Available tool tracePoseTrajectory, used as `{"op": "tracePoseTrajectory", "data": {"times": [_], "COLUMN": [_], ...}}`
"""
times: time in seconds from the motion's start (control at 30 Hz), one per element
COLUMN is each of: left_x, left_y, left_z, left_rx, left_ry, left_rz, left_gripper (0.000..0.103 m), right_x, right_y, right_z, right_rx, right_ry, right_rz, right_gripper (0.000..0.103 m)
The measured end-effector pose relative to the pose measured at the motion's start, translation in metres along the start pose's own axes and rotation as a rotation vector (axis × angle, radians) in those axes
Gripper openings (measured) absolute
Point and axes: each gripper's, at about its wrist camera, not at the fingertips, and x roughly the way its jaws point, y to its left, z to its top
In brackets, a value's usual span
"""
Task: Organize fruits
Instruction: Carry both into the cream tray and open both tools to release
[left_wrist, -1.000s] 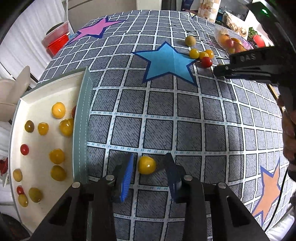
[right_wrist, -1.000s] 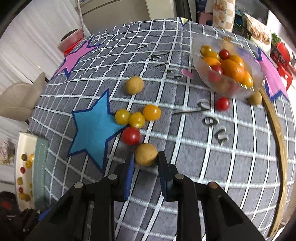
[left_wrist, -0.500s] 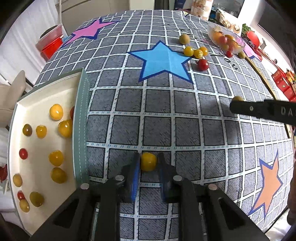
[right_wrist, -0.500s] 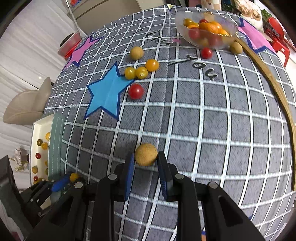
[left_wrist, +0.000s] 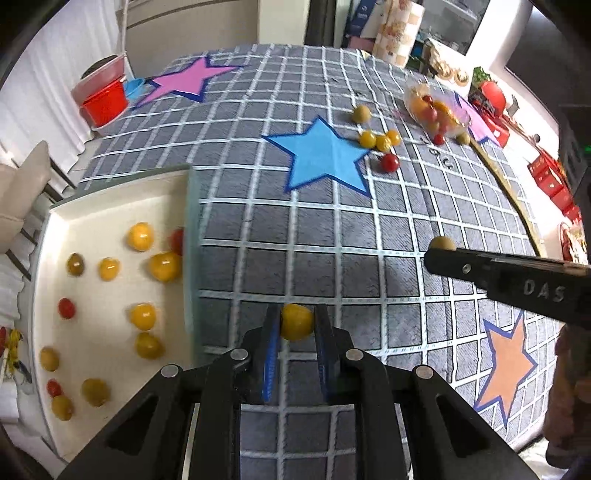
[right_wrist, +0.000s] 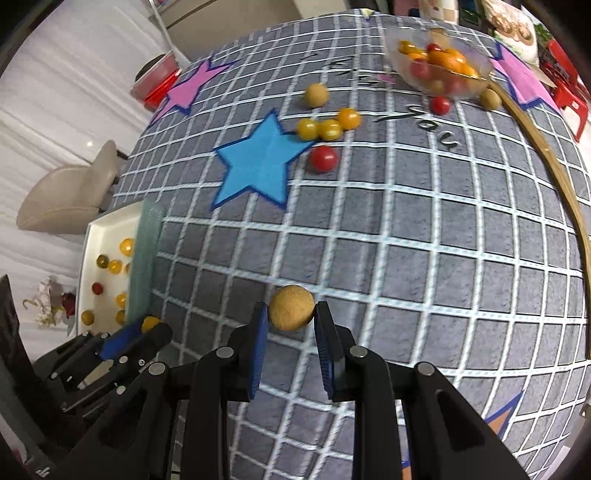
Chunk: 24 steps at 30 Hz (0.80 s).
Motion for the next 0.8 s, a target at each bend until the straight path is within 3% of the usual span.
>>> {"op": "tracePoseTrajectory", "data": {"times": [0.17, 0.57, 0.8], "left_x": [-0.019, -0.038, -0.024], "left_y": [0.03, 0.136, 0.172], "left_z": [-0.011, -0.054, -0.042], "left_rx": [-0.053, -0.229, -0.265], "left_ry": [-0.011, 0.004, -0.016], "left_rz": [0.03, 0.183, 0.213], "left_gripper": [0.019, 0.019, 0.019], "right_x": [0.004, 0.032, 0.057], "right_y": [0.035, 0.143, 0.19], "right_z": [-0.002, -0.013, -0.012], "right_rx": [-0.06, -0.231, -0.289], "right_ry": [0.023, 0.099, 0.141], "right_rz": [0.03, 0.124, 0.143], "right_gripper": [0.028, 0.028, 0.028]}}
